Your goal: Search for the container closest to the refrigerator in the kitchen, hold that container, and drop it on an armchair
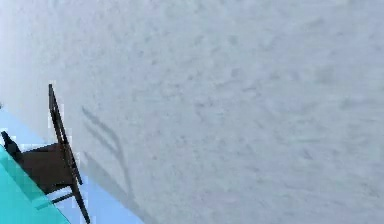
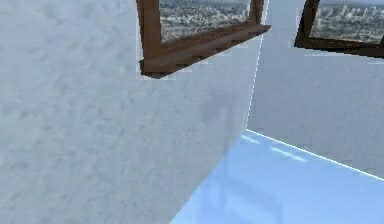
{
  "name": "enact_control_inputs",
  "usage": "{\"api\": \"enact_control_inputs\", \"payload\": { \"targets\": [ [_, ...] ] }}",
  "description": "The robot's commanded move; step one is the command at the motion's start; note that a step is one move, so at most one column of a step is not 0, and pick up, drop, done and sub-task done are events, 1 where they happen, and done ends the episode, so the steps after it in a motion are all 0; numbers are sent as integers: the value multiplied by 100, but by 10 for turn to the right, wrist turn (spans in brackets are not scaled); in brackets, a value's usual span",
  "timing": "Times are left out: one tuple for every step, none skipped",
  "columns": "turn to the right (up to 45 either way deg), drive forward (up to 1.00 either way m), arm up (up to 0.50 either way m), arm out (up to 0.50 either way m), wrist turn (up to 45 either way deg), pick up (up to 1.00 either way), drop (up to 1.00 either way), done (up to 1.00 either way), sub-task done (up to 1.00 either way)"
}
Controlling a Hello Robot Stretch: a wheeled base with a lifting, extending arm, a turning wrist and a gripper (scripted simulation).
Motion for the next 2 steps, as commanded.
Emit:
{"api": "enact_control_inputs", "payload": {
  "targets": [
    [-120,0,0,0,0,0,0,0,0],
    [0,20,0,0,0,0,0,0,0]
  ]
}}
